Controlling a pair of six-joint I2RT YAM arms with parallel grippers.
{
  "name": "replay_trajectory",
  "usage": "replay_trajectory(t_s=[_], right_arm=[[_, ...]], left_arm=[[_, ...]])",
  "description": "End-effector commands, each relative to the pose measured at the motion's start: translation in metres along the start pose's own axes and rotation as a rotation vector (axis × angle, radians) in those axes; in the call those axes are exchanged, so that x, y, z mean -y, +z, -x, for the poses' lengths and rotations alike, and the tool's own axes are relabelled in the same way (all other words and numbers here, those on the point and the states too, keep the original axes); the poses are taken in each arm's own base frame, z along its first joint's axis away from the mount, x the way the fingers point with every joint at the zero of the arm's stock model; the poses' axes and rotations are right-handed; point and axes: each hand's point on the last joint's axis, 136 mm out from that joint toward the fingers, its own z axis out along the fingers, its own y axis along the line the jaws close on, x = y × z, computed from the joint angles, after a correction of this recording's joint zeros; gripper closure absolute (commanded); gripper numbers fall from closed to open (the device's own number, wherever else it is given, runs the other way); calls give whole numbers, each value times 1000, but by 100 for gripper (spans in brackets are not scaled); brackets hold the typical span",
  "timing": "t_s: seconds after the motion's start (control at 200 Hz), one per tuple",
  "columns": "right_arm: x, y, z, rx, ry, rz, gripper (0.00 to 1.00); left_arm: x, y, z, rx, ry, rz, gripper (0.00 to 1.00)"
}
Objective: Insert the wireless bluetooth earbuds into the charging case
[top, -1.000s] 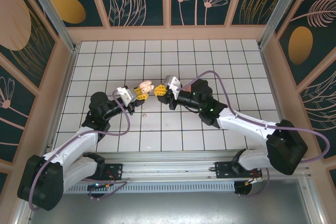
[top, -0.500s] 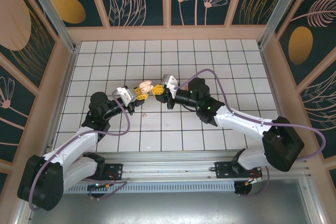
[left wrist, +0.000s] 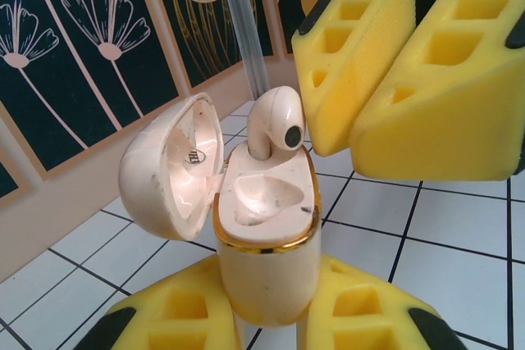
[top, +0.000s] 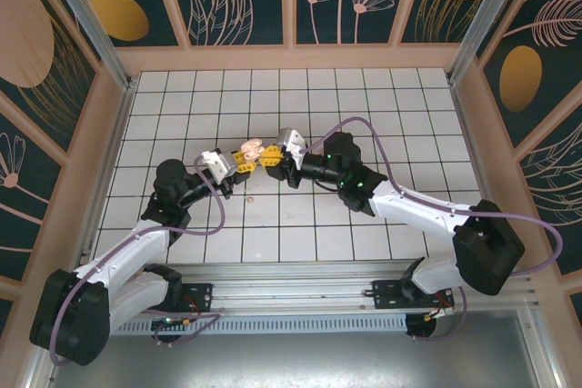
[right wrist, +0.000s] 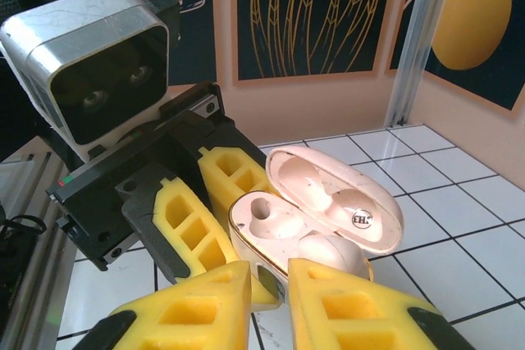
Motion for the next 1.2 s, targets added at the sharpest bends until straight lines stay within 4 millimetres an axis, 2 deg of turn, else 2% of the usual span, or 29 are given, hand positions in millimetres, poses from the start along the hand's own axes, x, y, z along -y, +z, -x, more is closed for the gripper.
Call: replay_trajectory(t_s=[0.0, 0.23, 0.39, 0.551, 0.961, 1.196], right_arm=[[2, -6, 25, 45, -29, -5, 79], [-1, -20, 41, 90, -57, -20, 79], [7, -26, 49, 116, -70, -63, 79], [15, -20, 45, 101, -62, -76, 80], [17, -7, 39, 83, -49, -43, 87], [16, 1, 28, 46, -20, -21, 90]], left_arm=[[5, 0, 21, 54, 60, -34, 97], [6, 0, 21, 55, 59, -35, 97], [6, 0, 22, 56, 58, -38, 97], [7, 0, 23, 61, 58, -41, 97], [7, 0, 24, 62, 61, -38, 97], [6, -1, 25, 63, 65, -35, 97]])
